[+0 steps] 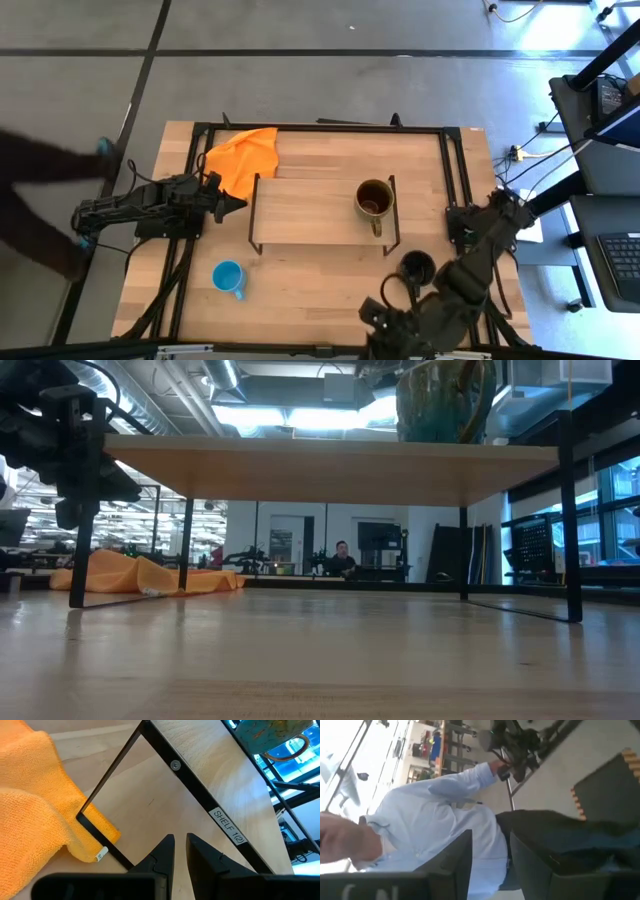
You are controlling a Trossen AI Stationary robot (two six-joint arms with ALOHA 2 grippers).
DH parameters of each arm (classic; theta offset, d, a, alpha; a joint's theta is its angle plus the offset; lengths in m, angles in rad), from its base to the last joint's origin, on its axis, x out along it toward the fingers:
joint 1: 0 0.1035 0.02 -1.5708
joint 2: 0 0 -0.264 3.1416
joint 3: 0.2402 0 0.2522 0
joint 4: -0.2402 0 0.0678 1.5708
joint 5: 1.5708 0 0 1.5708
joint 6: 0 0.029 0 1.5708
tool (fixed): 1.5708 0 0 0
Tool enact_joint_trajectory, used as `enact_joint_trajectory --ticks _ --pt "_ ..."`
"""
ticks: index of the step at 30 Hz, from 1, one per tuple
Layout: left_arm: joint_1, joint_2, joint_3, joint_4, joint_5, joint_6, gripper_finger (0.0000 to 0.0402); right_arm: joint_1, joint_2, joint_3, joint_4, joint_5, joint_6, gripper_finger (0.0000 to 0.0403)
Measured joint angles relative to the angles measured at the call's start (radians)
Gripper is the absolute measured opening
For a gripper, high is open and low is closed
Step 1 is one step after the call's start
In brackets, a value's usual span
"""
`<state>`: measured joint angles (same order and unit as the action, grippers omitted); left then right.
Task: Stack small to large cups/mugs on shelf
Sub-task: Put the dark blue mug on the shelf
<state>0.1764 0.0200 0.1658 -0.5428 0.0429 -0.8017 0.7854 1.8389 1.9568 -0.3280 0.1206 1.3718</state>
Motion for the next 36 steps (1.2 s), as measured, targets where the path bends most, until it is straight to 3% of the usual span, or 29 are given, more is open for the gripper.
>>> enact_joint_trajectory --ticks 5,10,15,30,36 --pt "0.0 0.0 0.0 -0.005 0.0 0.0 0.0042 0.018 0.064 0.0 0.041 0.008 0.095 0.0136" --pt "0.0 0.0 0.0 -0.006 0.0 0.001 0.0042 0.017 0.108 0.0 0.148 -0.023 0.04 0.0136" --pt "0.0 0.0 0.0 -0.007 0.001 0.001 0.0042 -0.015 0.144 -0.001 0.165 -0.12 -0.052 0.0136" --pt "0.0 0.0 0.001 -0.001 0.118 0.052 0.0042 -0.203 -0.012 0.0 -0.288 0.003 -0.386 0.0136" --pt "0.0 0.0 0.001 0.014 0.157 0.053 0.0042 -0.309 -0.006 0.002 -0.262 -0.168 -0.502 0.0136"
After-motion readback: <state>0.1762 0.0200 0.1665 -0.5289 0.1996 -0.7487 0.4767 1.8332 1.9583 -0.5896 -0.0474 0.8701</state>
